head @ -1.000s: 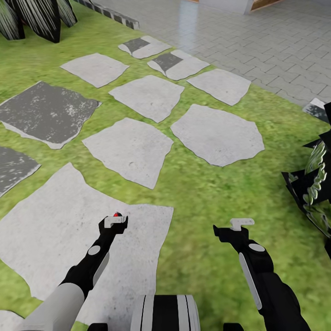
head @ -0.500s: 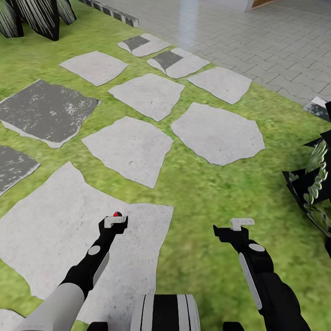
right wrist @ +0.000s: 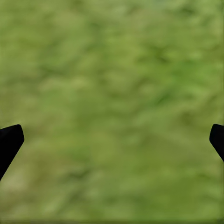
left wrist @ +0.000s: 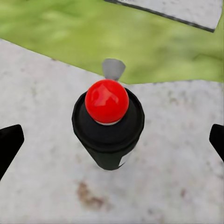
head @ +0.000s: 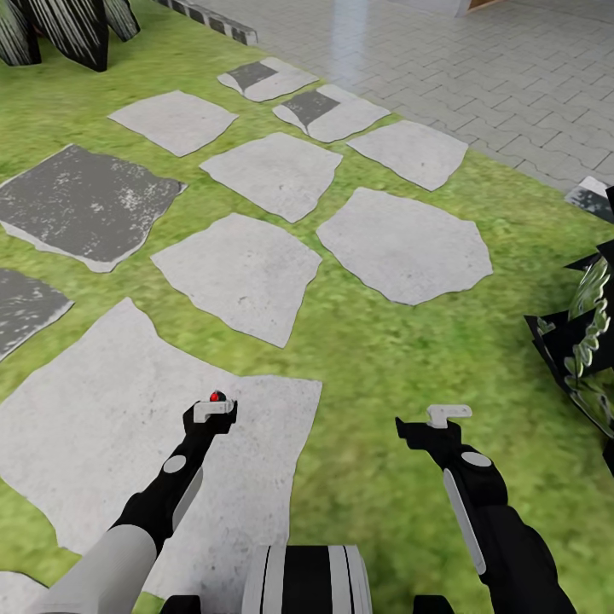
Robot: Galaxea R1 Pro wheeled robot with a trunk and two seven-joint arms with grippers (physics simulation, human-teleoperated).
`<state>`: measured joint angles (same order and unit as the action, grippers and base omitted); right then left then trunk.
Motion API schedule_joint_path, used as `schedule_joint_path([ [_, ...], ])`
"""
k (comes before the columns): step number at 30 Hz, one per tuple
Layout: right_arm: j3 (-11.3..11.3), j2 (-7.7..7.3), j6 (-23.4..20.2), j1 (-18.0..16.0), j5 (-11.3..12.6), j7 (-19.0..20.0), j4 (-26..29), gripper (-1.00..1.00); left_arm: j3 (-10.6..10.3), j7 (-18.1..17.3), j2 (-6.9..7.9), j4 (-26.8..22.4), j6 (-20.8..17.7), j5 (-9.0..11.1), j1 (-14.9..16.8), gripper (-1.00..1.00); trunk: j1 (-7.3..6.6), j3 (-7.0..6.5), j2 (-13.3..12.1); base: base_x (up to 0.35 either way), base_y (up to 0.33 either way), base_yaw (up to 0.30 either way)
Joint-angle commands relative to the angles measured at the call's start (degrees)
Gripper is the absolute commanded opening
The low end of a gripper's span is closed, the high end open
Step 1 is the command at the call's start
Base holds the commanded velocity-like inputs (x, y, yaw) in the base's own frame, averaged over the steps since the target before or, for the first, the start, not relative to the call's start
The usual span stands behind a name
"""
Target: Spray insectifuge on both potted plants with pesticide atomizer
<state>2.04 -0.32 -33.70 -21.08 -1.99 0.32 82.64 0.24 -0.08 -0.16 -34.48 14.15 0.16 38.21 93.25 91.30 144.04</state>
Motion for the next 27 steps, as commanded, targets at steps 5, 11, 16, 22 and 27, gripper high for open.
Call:
schedule_joint_path([
  [5,0.0,-0.03,-0.3,0.0,-0.2,0.0,0.1,1.00,0.1,0.0,-0.01,0.0,0.2,0.0,0.0,1.00,-0.01,0.03,0.0,0.000,0.000,0.000],
  [11,0.0,-0.03,-0.3,0.0,-0.2,0.0,0.1,1.00,0.0,0.0,-0.01,0.0,0.2,0.0,0.0,1.00,-0.01,0.03,0.0,0.005,0.000,0.000],
  [16,0.0,-0.03,-0.3,0.0,-0.2,0.0,0.1,1.00,-0.1,0.0,-0.01,0.0,0.2,0.0,0.0,1.00,-0.01,0.03,0.0,0.124,0.000,0.000],
  [22,0.0,-0.02,-0.3,0.0,-0.2,0.0,0.1,1.00,-0.1,-0.1,-0.01,0.0,0.2,0.0,0.0,1.00,-0.01,0.03,0.0,0.007,0.000,0.000],
  [27,0.0,-0.02,-0.3,0.0,-0.2,0.0,0.1,1.00,-0.1,-0.1,-0.01,0.0,0.2,0.0,0.0,1.00,-0.01,0.21,0.0,0.000,0.000,0.010],
])
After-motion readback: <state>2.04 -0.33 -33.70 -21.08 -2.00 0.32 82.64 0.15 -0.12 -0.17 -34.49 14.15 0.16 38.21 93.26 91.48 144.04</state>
